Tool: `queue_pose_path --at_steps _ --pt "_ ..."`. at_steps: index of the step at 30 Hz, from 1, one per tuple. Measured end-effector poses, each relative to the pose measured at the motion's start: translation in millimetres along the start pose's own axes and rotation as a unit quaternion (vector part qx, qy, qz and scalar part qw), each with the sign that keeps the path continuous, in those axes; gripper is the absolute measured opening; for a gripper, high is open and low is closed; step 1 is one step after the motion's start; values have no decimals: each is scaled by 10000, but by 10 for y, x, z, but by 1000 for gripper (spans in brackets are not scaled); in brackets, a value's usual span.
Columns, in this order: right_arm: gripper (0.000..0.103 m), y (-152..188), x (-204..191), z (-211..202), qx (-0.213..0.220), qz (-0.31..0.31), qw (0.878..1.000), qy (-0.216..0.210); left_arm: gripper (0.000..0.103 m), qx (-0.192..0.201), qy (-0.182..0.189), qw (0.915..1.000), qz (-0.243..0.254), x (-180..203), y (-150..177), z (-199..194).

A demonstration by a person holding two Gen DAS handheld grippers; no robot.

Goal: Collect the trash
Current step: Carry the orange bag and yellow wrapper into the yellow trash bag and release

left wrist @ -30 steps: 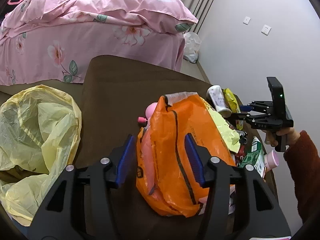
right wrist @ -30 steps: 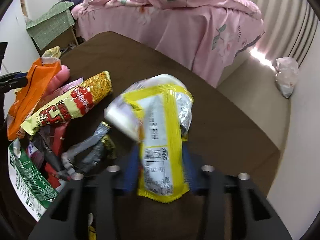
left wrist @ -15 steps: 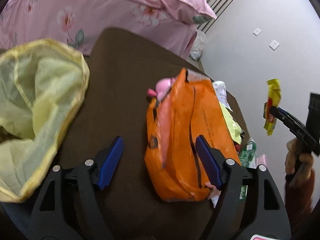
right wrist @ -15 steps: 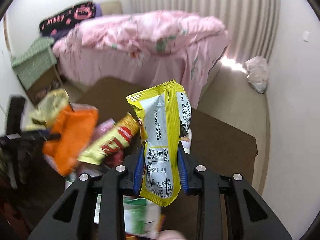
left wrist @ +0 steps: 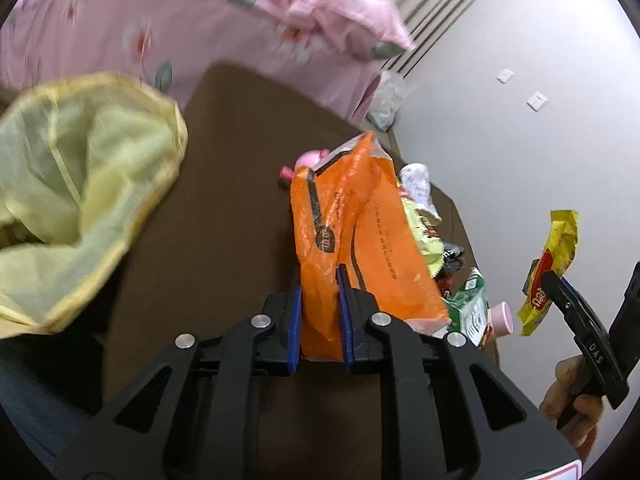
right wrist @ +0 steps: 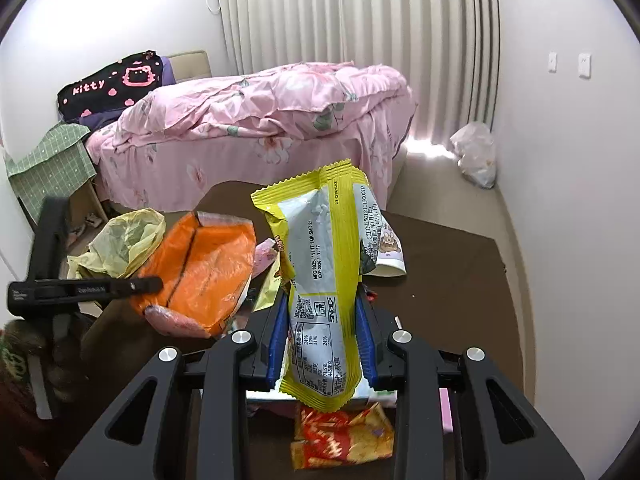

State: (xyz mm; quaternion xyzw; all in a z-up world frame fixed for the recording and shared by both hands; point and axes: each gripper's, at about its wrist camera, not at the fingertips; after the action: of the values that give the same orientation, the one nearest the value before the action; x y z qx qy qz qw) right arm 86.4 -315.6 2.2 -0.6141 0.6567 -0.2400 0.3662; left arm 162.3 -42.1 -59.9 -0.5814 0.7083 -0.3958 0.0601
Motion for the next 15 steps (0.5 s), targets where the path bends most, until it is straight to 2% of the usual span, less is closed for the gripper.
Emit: queue_pose_path --at_steps 6,10,15 --pt "29 55 -202 -219 222 66 9996 -179 11 547 -247 9975 363 30 -17 -541" --pt "29 91 -473 -326 363 -172 9987 -318 11 1007 -727 9905 592 1 0 -1001" --pt "29 66 -821 -403 483 -473 9959 -608 11 1193 -1274 9826 635 -233 2 -1369"
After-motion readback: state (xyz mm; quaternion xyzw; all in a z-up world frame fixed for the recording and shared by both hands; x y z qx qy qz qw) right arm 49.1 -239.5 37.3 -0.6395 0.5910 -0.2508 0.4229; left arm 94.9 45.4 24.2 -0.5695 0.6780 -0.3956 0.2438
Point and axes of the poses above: each gripper's, at about its wrist camera, not at the fingertips, and z roughly the way its jaws point, x to its right, y to its underside, and after that the axes turned 10 degrees about z, right-handed
